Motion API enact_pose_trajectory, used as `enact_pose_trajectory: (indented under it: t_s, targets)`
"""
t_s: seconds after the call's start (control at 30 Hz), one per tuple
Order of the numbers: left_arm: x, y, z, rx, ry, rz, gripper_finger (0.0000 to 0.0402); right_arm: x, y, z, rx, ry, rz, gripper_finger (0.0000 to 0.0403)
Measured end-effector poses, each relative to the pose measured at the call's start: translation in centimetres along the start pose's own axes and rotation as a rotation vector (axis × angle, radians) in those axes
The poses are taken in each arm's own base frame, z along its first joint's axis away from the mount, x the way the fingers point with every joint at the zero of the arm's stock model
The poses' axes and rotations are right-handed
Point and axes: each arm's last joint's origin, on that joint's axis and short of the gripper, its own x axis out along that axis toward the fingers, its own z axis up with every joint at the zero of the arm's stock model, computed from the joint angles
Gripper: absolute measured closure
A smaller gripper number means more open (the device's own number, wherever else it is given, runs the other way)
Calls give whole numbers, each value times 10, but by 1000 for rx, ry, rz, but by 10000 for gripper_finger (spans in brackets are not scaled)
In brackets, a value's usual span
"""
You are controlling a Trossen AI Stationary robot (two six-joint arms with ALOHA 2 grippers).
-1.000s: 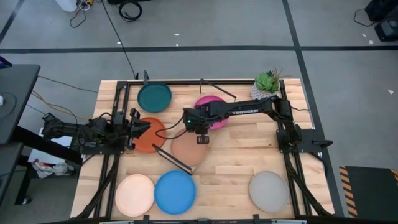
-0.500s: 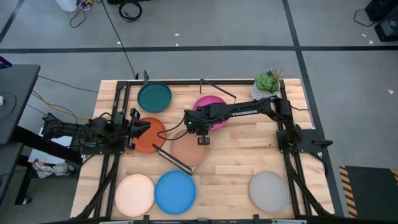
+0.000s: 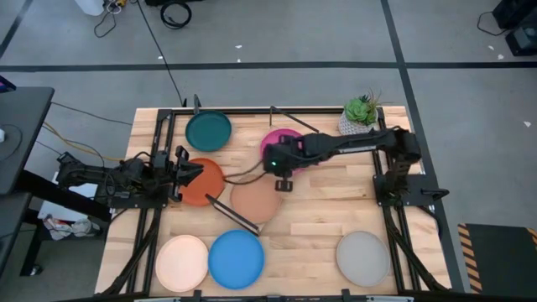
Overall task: Place and stack plates onto a shelf
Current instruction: Stack the green plate on top of the pink plate
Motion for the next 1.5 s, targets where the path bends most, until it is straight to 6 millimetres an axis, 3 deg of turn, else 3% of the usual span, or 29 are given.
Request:
enact_pose_trajectory:
  t_s: [0.27, 0.47, 0.73, 0.83, 1.0, 1.3, 1.5]
  targets:
    - [0, 0, 0, 0, 1, 0, 333, -5, 25, -68, 88, -83, 8, 312]
    - [0, 0, 0, 0, 0, 0, 333, -10, 49, -125, 83, -238, -13, 312]
    - [0, -1, 7, -20, -75, -13, 333, -1, 57, -178, 44, -416, 41, 312]
    - [-1, -1, 15, -73, -144, 14, 333, 4, 57, -190, 16, -488, 45, 312]
    - [8, -1, 27, -148, -43, 191, 333, 10, 56, -202, -27, -590, 38, 312]
    - [44, -8, 41, -12, 111, 354, 333, 13, 56, -203, -64, -689, 23, 312]
    - [69, -10, 39, -32, 170, 441, 333, 20, 56, -215, -66, -718, 22, 312]
